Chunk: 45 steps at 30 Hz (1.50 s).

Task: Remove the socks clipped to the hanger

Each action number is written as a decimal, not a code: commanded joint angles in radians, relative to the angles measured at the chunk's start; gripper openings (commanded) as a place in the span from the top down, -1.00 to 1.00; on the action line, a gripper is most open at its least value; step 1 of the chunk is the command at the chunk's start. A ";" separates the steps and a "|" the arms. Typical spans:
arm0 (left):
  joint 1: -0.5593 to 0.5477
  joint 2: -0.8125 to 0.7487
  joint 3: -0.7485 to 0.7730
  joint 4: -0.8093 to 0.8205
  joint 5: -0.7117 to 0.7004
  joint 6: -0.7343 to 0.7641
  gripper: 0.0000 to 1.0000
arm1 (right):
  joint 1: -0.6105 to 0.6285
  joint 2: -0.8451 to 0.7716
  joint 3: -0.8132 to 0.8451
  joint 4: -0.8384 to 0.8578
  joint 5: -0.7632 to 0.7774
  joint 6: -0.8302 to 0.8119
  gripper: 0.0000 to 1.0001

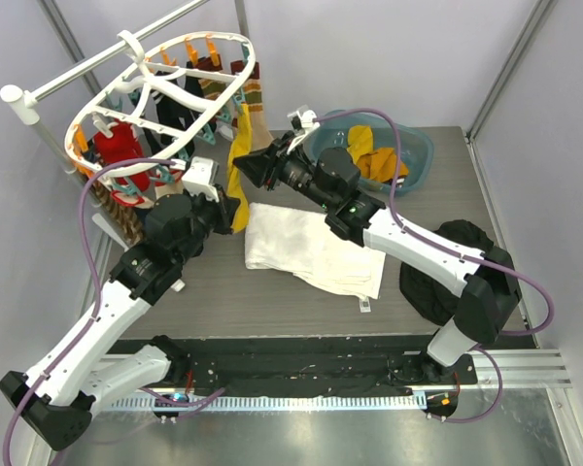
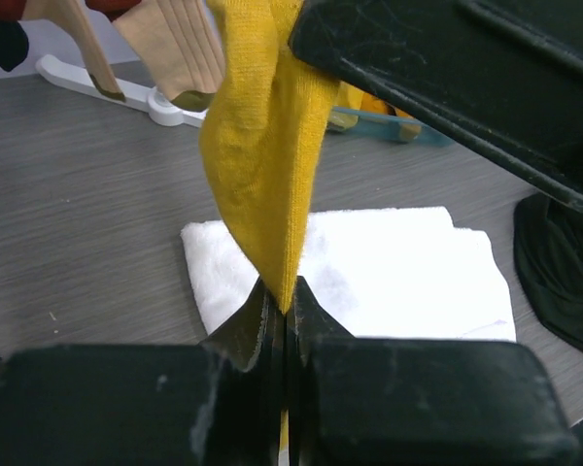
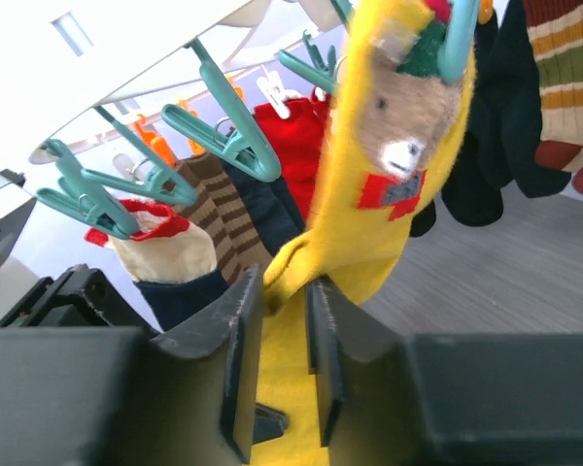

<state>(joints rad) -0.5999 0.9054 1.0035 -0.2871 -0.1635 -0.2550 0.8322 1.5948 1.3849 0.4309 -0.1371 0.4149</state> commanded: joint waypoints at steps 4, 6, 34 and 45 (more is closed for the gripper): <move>0.002 -0.039 -0.014 0.017 0.044 -0.013 0.99 | 0.007 -0.050 0.157 -0.231 0.126 -0.050 0.01; 0.002 -0.042 -0.014 0.008 0.055 -0.015 1.00 | 0.007 -0.042 0.224 -0.289 0.184 -0.068 -0.09; 0.002 -0.056 -0.042 -0.001 0.125 -0.024 1.00 | -0.094 0.151 0.557 -0.380 -0.038 -0.179 -0.35; 0.002 -0.053 -0.049 0.003 0.127 -0.021 1.00 | -0.045 0.198 0.602 -0.411 0.030 -0.261 -0.33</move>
<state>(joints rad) -0.5999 0.8627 0.9596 -0.3157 -0.0471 -0.2802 0.7673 1.7794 1.9247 0.0170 -0.1402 0.2047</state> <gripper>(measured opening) 0.025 0.671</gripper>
